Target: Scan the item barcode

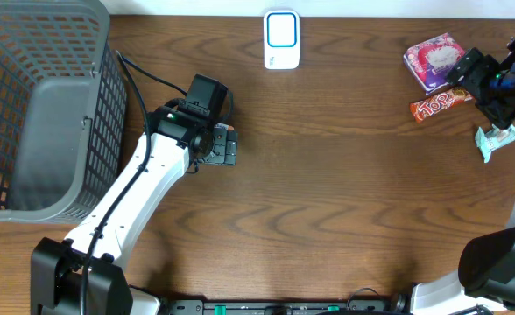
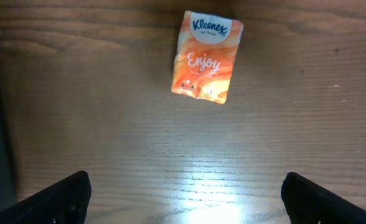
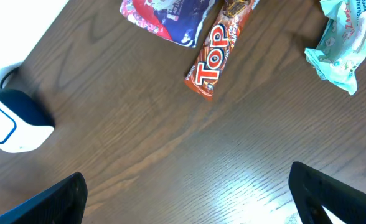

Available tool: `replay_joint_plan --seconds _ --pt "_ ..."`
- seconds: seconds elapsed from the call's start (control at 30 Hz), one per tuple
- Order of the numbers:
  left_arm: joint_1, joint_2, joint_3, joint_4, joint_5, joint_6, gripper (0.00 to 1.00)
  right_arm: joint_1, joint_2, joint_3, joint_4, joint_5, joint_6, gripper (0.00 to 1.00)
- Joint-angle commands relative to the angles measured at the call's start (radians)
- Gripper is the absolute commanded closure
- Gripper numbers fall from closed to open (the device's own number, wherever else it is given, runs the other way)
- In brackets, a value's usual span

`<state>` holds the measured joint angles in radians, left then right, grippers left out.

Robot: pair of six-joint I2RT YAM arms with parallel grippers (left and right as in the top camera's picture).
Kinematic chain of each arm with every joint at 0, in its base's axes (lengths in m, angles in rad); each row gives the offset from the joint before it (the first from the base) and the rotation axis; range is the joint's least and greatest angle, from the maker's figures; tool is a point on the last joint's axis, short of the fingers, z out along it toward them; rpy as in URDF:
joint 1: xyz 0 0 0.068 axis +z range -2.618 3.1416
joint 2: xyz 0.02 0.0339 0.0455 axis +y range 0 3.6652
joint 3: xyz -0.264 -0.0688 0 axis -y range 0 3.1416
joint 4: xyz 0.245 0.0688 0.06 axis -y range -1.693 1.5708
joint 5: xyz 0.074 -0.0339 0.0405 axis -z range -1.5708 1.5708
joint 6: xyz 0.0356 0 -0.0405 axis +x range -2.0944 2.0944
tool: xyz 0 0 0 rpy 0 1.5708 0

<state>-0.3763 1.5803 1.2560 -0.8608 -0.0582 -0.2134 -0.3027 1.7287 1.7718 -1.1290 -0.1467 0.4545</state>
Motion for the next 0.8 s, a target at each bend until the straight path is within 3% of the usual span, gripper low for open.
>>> replay_joint_plan --seconds 0.0,0.77 --pt "-0.002 0.000 0.005 0.019 0.014 -0.010 0.02 0.003 0.003 0.001 -0.001 -0.010 -0.007 0.01" --pt "0.031 0.000 0.005 0.253 -0.043 -0.005 0.02 0.003 0.003 0.001 -0.001 -0.010 -0.007 0.01"
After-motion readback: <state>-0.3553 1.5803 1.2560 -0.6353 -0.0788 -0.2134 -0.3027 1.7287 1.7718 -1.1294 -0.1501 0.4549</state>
